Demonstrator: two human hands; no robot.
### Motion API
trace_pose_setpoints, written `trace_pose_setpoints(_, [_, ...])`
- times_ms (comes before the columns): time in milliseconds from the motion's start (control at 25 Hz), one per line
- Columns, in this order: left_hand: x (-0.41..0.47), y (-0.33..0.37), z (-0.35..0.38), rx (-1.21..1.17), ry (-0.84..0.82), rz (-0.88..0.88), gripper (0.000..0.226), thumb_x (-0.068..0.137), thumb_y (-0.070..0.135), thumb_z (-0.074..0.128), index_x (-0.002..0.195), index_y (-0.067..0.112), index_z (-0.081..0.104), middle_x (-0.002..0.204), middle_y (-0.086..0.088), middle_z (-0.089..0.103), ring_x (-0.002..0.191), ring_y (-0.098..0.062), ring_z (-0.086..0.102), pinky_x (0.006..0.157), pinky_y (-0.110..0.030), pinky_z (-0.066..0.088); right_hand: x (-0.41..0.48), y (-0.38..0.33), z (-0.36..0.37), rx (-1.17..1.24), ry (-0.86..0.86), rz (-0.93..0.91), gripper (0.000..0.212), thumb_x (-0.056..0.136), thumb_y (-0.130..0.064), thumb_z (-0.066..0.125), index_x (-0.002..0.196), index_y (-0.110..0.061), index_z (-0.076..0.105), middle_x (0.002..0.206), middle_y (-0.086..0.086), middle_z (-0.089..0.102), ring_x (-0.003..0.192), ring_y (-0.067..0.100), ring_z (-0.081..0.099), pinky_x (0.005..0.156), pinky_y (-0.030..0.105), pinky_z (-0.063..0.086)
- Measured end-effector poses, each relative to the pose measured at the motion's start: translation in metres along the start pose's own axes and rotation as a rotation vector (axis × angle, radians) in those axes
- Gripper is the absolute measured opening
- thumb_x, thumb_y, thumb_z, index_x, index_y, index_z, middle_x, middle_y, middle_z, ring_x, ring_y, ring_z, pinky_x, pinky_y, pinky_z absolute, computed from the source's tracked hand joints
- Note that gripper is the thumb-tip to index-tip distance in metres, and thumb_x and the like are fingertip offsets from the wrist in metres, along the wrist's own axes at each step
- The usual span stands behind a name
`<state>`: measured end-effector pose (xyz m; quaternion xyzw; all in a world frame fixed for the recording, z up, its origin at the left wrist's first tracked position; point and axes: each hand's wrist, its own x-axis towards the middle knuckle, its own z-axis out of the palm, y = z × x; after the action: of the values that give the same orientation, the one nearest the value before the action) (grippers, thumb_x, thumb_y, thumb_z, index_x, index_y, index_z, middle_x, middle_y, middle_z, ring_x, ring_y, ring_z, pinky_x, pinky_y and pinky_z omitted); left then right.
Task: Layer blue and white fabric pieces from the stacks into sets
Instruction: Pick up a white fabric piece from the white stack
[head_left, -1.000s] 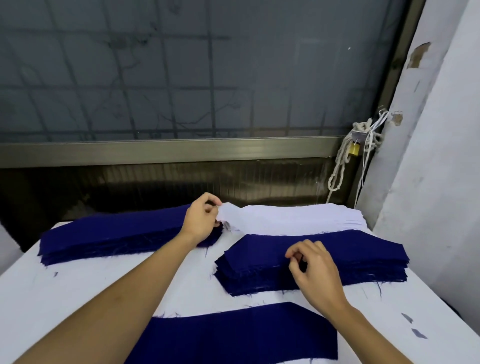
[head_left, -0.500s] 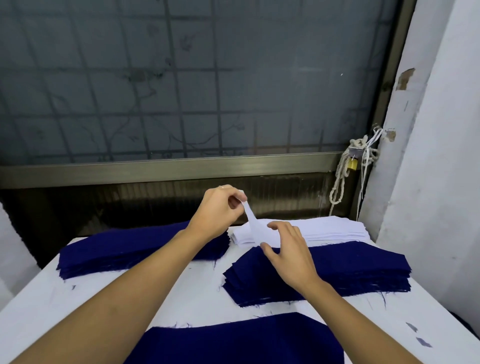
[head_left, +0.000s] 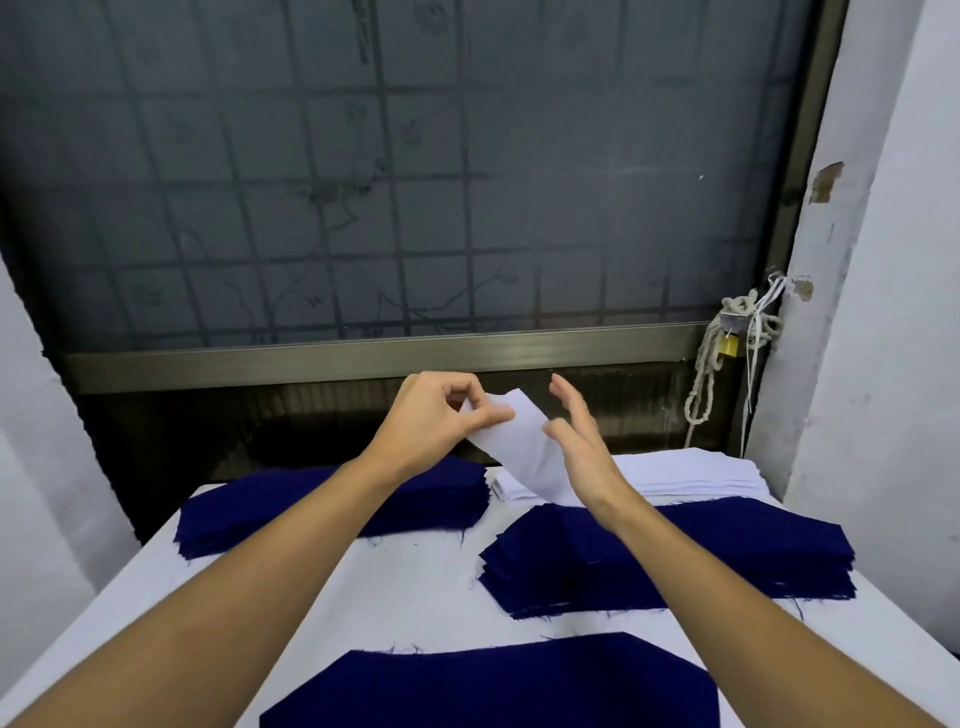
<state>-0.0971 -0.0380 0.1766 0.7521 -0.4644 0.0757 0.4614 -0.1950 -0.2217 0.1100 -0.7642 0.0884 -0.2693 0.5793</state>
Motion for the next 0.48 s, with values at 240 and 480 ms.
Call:
trace_pose_setpoints(240, [-0.008, 0.003, -0.031, 0.091, -0.074, -0.047, 0.046, 0.084, 0.032, 0.081, 0.120, 0.043, 0.055, 0.083, 0.010, 0.070, 0.087, -0.008, 0.063, 0.074, -0.025, 0.049, 0.009, -0.033, 0.016, -0.117, -0.245, 0.008, 0.021, 0.095, -0.041, 0.068, 0.099, -0.021, 0.074, 0.088, -0.008, 0.074, 0.081, 0.007, 0.068, 0.066, 0.020, 0.049])
trace_pose_setpoints(480, [-0.019, 0.006, -0.040, 0.312, -0.002, -0.080, 0.017, 0.094, 0.042, 0.069, 0.087, 0.028, 0.072, 0.082, 0.012, 0.070, 0.086, -0.008, 0.063, 0.070, -0.031, 0.047, 0.005, -0.051, 0.041, -0.339, -0.201, -0.252, 0.032, 0.095, -0.036, 0.068, 0.078, -0.008, 0.068, 0.061, -0.004, 0.047, 0.059, 0.009, 0.041, 0.058, 0.024, 0.032])
